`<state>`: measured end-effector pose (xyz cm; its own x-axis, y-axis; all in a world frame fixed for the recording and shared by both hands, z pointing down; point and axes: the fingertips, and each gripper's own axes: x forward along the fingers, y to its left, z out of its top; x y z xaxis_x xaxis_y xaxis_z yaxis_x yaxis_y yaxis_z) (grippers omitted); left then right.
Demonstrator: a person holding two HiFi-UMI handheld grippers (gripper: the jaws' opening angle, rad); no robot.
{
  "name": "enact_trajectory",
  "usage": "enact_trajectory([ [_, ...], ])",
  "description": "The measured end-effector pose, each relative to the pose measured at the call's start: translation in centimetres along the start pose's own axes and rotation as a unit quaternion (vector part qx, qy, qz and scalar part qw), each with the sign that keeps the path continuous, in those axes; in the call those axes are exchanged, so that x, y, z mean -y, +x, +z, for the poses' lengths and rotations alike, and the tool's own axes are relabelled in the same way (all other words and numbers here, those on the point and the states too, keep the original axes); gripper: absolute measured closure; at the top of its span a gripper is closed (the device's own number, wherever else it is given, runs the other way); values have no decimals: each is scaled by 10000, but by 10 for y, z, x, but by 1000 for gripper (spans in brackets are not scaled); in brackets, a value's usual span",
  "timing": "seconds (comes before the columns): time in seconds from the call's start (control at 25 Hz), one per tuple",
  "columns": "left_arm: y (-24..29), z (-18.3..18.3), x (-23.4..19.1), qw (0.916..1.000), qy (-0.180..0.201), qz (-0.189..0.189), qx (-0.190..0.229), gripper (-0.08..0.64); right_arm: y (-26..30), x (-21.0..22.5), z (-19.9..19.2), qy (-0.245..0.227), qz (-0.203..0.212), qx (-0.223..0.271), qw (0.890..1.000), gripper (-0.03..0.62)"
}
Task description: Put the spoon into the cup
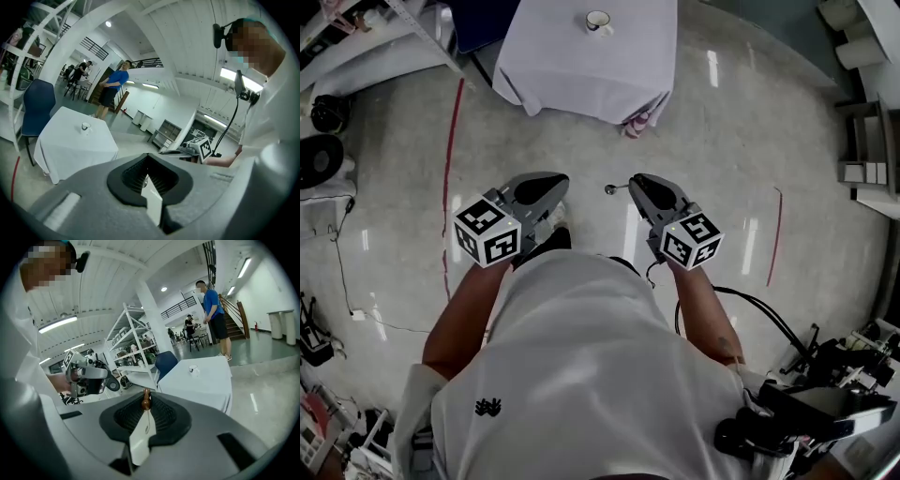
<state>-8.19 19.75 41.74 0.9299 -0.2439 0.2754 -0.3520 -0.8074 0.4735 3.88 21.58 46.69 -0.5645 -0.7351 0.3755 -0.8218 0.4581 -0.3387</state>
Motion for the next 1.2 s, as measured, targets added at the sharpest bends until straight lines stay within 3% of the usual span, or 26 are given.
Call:
enact_trajectory([
  [0.36,-29,45,-97,9998,-110,169,91,555,95,31,97,-65,-203,315,9993,542],
  [0.64,-15,83,-152,9992,-185,321,140,555,153,94,168,-104,-297,506,9982,543],
  [1.2,68,185,-246,9923,-233,1190,238,555,265,245,265,-79,268,343,9990,543],
])
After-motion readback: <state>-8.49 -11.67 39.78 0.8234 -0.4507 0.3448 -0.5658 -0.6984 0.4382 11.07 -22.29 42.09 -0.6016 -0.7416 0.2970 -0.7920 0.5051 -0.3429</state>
